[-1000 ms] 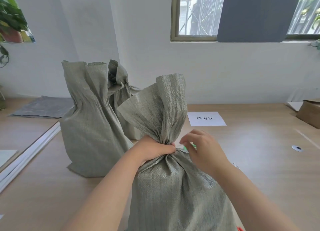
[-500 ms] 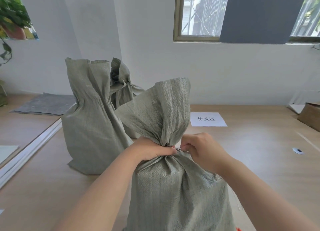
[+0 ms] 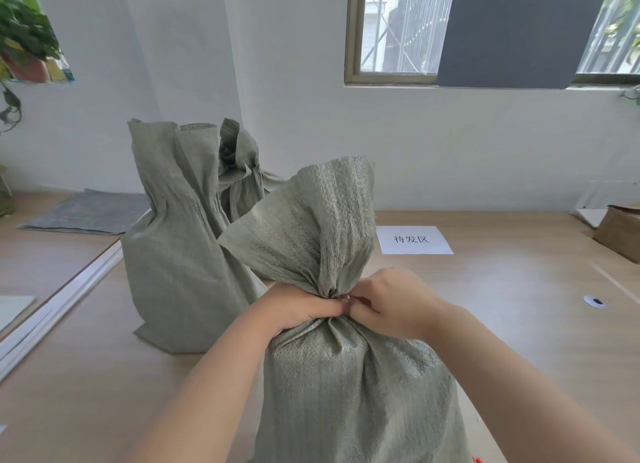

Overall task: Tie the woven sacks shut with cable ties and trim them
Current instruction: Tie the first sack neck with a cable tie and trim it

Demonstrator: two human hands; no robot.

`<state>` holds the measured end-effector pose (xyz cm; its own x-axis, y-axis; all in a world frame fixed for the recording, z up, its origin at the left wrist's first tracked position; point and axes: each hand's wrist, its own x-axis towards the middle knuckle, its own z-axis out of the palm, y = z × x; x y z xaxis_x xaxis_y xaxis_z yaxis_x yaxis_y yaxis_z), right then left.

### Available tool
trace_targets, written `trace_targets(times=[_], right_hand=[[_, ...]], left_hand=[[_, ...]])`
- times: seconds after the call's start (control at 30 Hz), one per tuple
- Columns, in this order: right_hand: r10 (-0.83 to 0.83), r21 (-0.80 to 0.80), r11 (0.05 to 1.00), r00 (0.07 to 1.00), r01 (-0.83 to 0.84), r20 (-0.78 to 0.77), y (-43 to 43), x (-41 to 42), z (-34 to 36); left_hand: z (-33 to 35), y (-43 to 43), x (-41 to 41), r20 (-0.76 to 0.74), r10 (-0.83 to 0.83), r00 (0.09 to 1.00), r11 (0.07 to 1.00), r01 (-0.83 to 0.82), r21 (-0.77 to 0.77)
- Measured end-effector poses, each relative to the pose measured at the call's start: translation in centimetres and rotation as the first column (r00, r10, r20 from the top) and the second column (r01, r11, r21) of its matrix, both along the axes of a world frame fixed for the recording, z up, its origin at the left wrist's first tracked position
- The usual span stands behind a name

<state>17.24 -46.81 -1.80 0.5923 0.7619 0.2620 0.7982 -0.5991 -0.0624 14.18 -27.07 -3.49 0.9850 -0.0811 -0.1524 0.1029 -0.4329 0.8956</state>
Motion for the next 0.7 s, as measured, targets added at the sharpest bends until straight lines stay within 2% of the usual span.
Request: trace_targets(times=[0.13, 0.4, 0.7], right_hand=[[0.028, 0.08, 0.996, 0.997, -0.034, 0.074, 0.4, 0.1, -0.8], [0.039, 0.188, 0.981, 0.998, -0.049, 0.056, -0.5, 1.4, -1.8], [-0.026, 0.35, 0.929, 0.968, 0.116, -0.251, -2.4, 1.2, -2.6]], left_hand=[[-0.4, 0.3, 0.3, -0.007, -0.01, 1.0, 1.0, 0.01, 0.005], [-0.1, 0.1, 0.0, -0.081, -0.006, 0.997, 0.995, -0.002, -0.097], [-0.5, 0.3, 0.4, -0.102, 0.014, 0.995, 0.984, -0.032, -0.174]])
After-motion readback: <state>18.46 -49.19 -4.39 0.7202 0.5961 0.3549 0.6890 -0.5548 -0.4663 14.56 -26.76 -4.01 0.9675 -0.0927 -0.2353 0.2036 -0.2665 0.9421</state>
